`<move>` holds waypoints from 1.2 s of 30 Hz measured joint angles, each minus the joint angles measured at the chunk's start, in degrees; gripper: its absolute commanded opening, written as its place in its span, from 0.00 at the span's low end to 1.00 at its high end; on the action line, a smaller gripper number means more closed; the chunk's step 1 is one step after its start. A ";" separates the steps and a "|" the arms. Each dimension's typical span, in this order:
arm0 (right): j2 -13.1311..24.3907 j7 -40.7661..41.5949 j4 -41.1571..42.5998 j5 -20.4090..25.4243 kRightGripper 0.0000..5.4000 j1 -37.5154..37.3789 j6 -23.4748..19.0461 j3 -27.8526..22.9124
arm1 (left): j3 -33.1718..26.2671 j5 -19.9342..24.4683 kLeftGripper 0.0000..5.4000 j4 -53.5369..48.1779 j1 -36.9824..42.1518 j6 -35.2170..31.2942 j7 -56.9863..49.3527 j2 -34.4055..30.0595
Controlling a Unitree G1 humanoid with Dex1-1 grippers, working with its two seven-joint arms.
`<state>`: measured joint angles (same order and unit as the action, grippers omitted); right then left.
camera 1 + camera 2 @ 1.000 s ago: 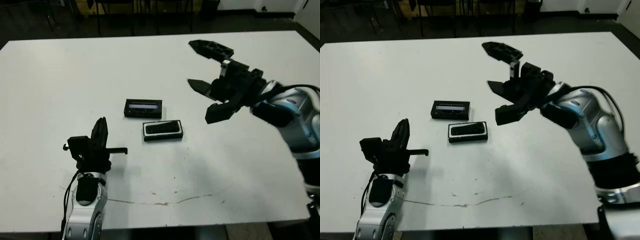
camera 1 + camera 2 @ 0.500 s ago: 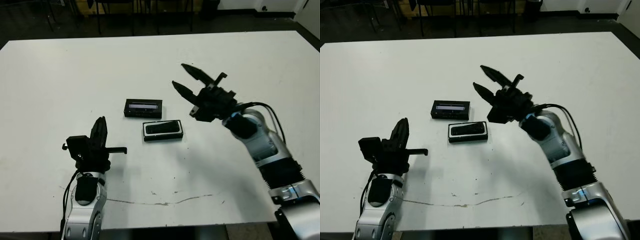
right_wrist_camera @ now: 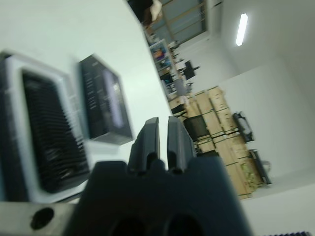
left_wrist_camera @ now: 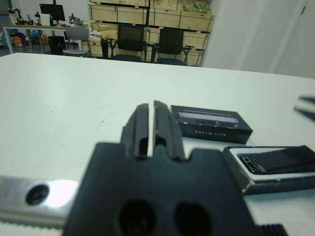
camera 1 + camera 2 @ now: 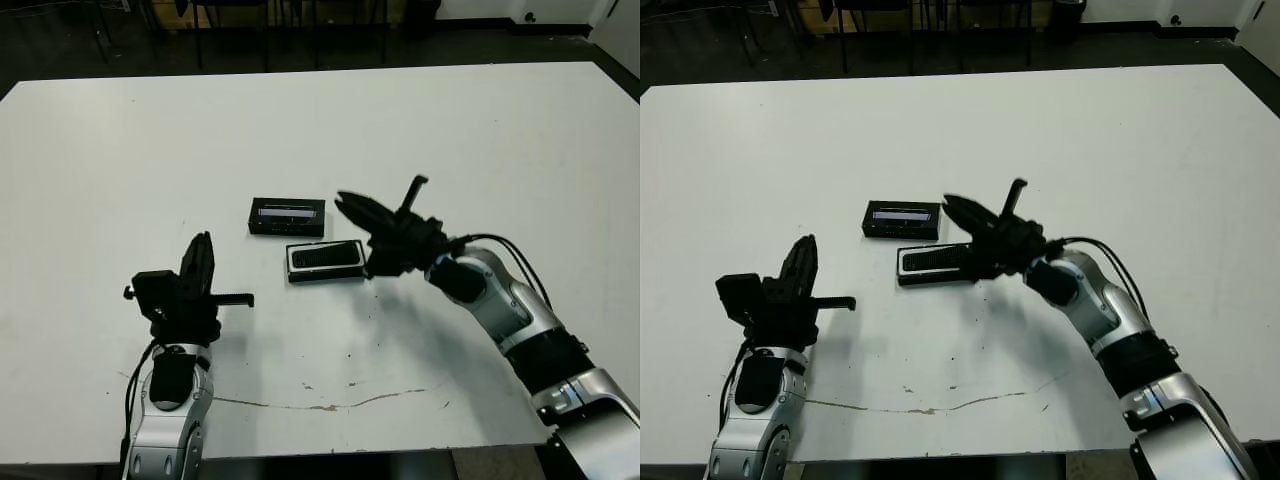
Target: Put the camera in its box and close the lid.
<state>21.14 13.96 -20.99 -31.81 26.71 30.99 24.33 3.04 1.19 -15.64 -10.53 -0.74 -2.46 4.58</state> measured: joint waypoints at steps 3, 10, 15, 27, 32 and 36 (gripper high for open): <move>0.91 1.58 0.12 -0.43 0.00 -1.14 -0.49 0.81 | 0.05 -0.02 0.00 -0.04 -0.12 -0.01 0.00 0.02; 1.31 4.22 2.07 -1.37 0.00 -2.14 -4.69 1.65 | 0.28 -0.14 0.00 -0.29 -0.42 0.06 0.00 0.01; 1.41 4.45 2.00 -2.46 0.00 -1.84 -5.76 2.71 | 0.28 -0.13 0.00 -0.30 -0.44 -0.03 -0.05 0.11; 4.28 19.52 11.43 -1.81 0.00 -0.23 -16.23 3.86 | -0.14 -0.18 0.00 0.03 -0.15 0.09 -0.08 -0.06; 8.02 31.47 16.99 4.74 0.00 0.53 -18.08 2.99 | -0.82 -0.21 0.00 -0.59 0.40 -0.08 0.74 -0.83; 12.29 42.14 22.10 15.04 0.00 1.71 -21.42 -0.96 | -1.71 0.14 0.00 -4.15 0.78 -2.45 3.16 -3.44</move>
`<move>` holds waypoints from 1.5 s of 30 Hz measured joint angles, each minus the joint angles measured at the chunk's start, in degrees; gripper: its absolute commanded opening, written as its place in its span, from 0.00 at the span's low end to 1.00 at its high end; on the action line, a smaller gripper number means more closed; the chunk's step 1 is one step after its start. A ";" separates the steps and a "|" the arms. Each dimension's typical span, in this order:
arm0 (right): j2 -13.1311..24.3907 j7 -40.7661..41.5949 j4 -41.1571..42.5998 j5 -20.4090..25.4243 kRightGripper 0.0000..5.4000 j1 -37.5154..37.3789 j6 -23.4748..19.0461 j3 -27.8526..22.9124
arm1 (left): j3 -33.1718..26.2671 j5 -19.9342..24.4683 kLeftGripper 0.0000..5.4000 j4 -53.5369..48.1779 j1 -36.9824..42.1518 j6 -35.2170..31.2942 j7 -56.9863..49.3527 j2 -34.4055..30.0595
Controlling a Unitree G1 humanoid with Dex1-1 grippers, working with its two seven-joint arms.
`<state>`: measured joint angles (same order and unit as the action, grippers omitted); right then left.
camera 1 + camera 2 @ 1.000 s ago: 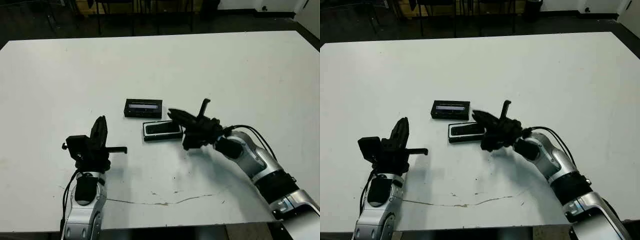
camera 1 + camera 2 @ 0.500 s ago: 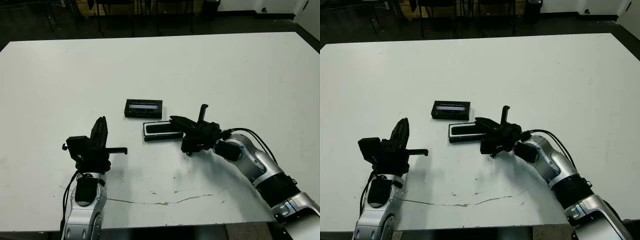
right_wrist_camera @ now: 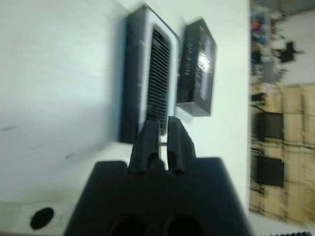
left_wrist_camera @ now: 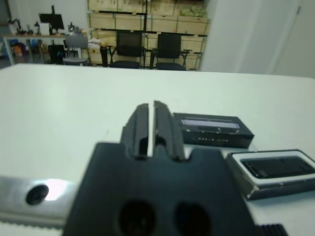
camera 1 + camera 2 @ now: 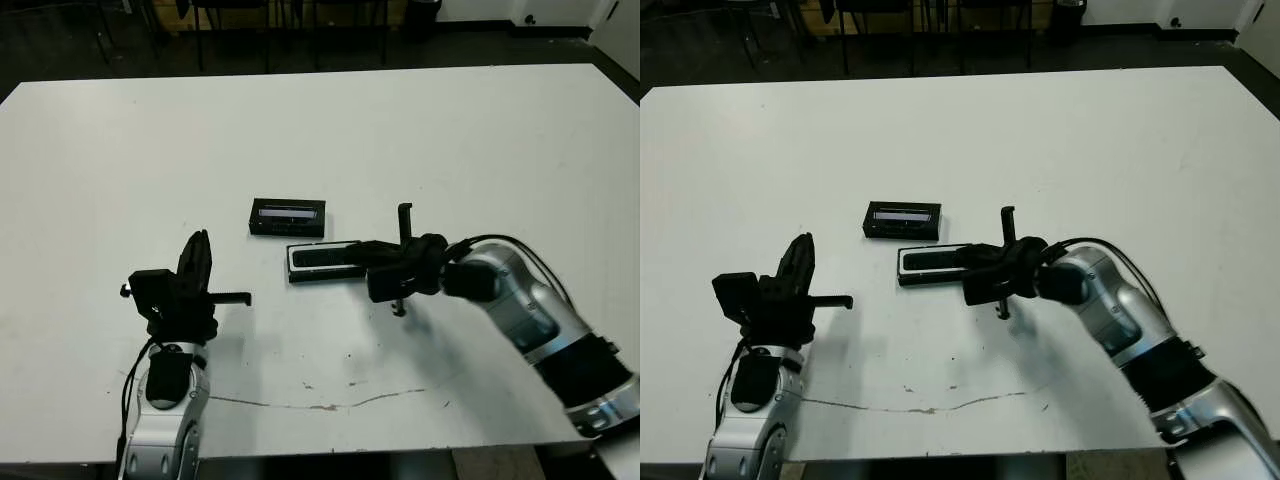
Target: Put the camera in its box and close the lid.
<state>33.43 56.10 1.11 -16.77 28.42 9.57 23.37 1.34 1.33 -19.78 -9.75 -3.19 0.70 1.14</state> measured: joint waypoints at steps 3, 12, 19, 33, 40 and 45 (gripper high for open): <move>1.44 1.71 5.46 6.48 0.00 0.28 -6.22 -5.93 | -1.28 1.09 0.00 -3.10 0.48 -1.81 2.24 -2.30; -8.24 -18.41 2.46 21.72 0.00 -6.30 -3.83 -23.29 | -6.25 2.73 0.00 -7.31 10.29 -12.30 9.10 -13.19; -9.89 -19.05 -2.13 28.35 0.00 -7.39 -6.42 -26.04 | -4.32 5.02 0.00 7.70 30.78 -19.51 30.33 -32.38; -8.83 -19.55 -0.79 28.68 0.00 -10.42 -8.58 -26.94 | 11.38 -6.76 0.00 67.55 68.66 -3.62 43.34 -26.83; -8.76 -20.25 -0.72 27.48 0.00 -11.26 -8.63 -26.66 | 12.15 -11.37 0.00 87.34 74.70 4.18 34.21 -17.35; -9.09 -19.38 -2.09 28.24 0.00 -12.60 -6.64 -26.67 | 11.50 -12.95 0.00 91.98 74.76 5.36 30.07 -14.82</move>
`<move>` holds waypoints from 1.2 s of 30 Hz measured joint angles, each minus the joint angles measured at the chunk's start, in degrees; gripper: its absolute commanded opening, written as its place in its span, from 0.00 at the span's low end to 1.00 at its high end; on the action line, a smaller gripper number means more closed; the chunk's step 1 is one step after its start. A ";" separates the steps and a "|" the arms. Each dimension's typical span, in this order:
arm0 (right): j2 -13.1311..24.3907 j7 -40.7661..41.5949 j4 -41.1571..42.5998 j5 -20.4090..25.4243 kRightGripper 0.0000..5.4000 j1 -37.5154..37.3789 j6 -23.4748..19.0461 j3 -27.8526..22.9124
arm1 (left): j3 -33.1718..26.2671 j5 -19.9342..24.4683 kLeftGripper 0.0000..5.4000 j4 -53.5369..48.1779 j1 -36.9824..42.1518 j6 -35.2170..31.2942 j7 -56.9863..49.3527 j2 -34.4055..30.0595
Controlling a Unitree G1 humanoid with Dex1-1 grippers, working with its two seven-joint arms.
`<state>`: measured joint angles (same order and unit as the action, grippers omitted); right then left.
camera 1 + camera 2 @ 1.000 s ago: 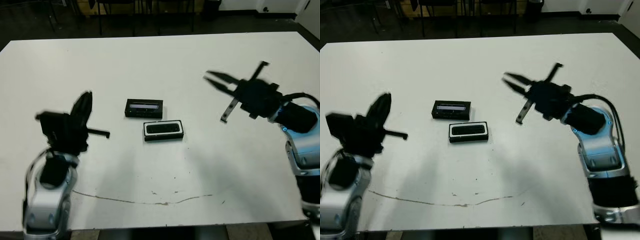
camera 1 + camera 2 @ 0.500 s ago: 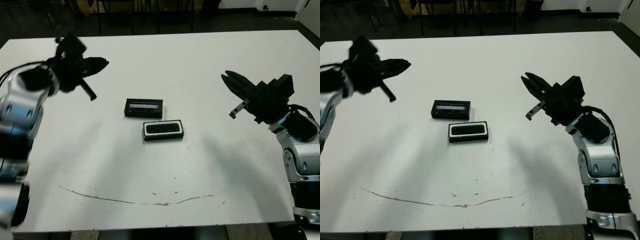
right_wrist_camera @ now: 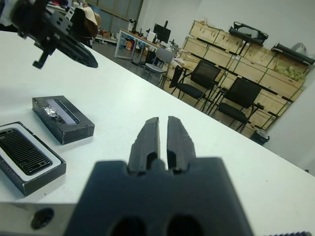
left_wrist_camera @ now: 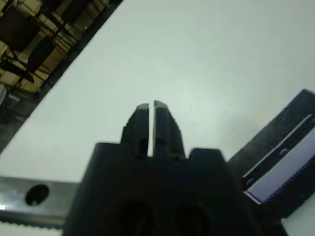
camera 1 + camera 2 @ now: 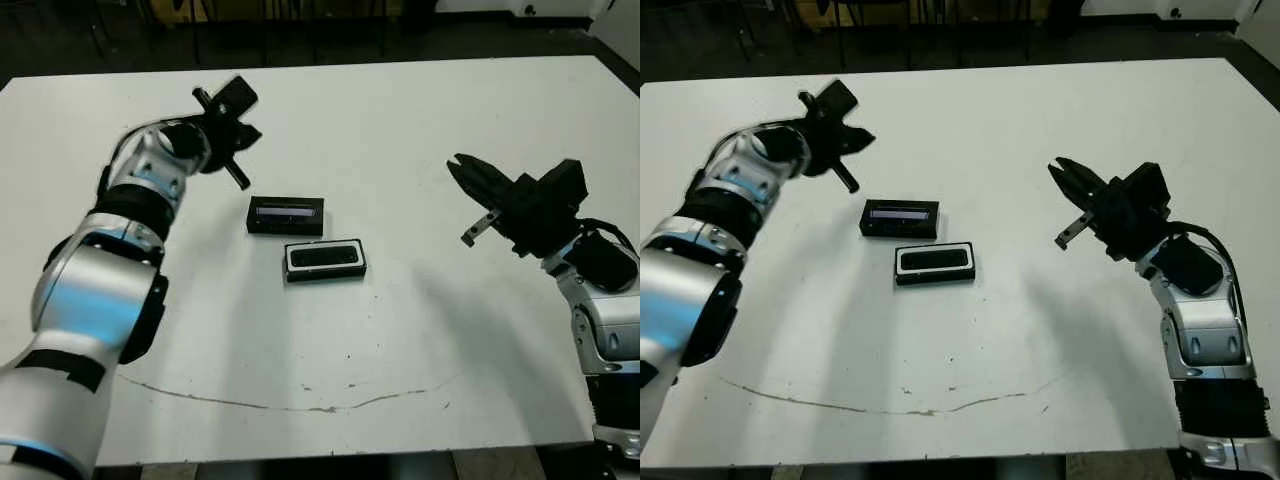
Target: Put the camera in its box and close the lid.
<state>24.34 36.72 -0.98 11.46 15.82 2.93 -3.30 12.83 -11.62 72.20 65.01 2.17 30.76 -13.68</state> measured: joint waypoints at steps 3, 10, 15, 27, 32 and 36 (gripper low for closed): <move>-0.10 0.30 0.49 0.28 0.00 -2.23 -0.29 0.22 | -0.77 -0.03 0.00 1.33 -0.28 0.15 -0.66 0.54; -0.10 0.81 0.72 -0.58 0.00 -6.08 3.14 0.87 | 1.11 -3.19 0.00 2.47 -0.75 -0.08 3.30 1.81; -0.13 0.77 0.39 -0.70 0.00 -7.57 5.68 0.86 | 3.28 -5.56 0.00 3.57 -0.25 -3.48 12.64 1.81; 2.64 -1.53 12.42 -2.64 0.00 -12.46 -6.74 0.64 | 6.18 -7.84 0.00 3.47 1.38 -8.17 24.10 1.70; 2.67 -2.29 14.61 -2.66 0.00 -13.54 -8.30 0.43 | 8.72 -9.53 0.00 3.05 1.86 -7.02 27.76 0.97; 2.52 -3.36 15.07 -2.64 0.00 -13.57 -10.56 0.53 | 10.27 -10.83 0.00 2.53 1.93 -5.18 31.81 -0.58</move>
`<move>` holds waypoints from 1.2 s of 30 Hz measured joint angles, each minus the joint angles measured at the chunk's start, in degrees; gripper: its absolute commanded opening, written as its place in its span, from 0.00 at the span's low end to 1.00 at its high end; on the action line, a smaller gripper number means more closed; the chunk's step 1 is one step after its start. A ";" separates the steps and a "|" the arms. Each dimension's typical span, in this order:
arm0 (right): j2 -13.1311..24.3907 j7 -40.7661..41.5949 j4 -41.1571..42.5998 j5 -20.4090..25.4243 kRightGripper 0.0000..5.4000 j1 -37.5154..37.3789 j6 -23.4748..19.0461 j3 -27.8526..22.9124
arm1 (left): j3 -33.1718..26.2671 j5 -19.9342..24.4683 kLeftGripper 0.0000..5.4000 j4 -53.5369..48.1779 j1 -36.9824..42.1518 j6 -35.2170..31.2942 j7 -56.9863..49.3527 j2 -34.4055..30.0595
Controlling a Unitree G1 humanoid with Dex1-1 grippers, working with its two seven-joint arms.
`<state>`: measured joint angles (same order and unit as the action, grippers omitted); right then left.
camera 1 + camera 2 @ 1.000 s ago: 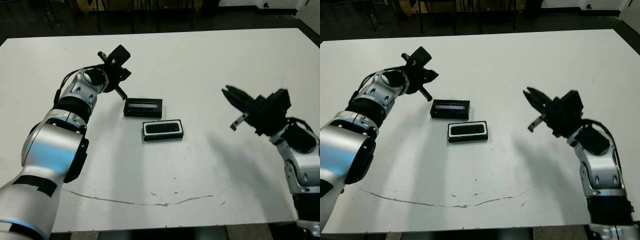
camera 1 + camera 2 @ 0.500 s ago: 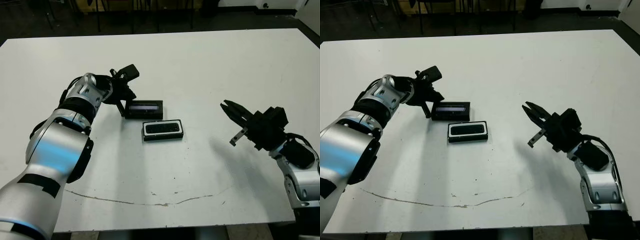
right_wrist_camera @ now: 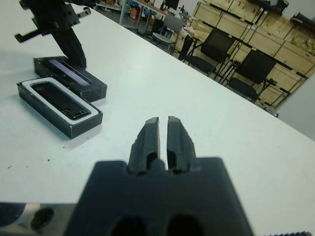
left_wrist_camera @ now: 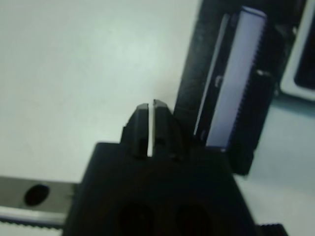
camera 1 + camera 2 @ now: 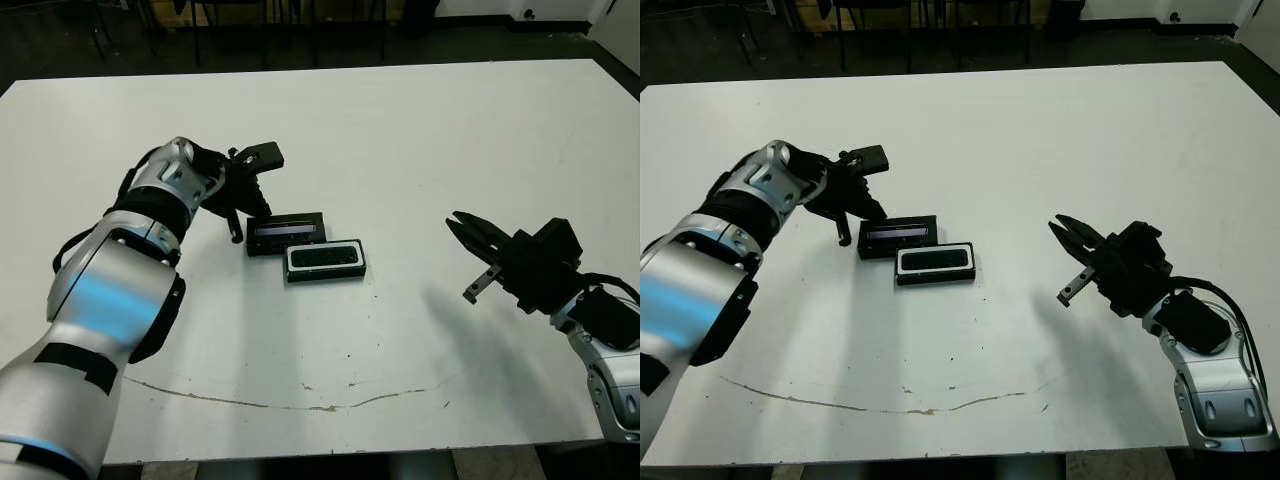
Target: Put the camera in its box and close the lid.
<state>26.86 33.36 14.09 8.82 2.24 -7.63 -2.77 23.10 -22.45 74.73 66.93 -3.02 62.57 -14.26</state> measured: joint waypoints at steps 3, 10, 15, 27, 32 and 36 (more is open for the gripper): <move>-0.30 -0.20 1.04 -0.04 0.00 0.02 -0.32 0.59 | 1.26 -0.79 0.00 -0.51 0.02 0.93 2.81 -1.16; -0.96 -0.61 -2.48 -0.66 0.00 0.96 4.50 1.91 | 1.89 -2.17 0.00 -0.73 -0.31 0.20 6.39 -3.46; -1.64 -0.98 -3.75 -0.71 0.00 1.80 5.19 2.27 | 2.12 -2.52 0.00 -1.51 -0.67 -0.57 7.70 -4.77; -2.36 -1.73 -3.21 -0.58 0.00 2.05 6.25 2.72 | 2.56 -2.73 0.00 -2.09 -1.64 1.14 9.10 -6.87; -2.34 -1.81 -5.51 -1.27 0.00 2.18 7.84 2.77 | 2.03 -2.08 0.00 -2.47 -2.11 1.06 9.39 -7.24; -2.36 -1.81 -6.48 -1.23 0.00 2.27 7.86 2.77 | 0.99 -0.88 0.00 -2.84 -2.40 -0.25 11.17 -7.28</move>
<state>24.50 31.55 7.61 7.60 4.51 0.23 0.00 24.10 -23.34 71.89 64.53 -3.27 73.74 -21.53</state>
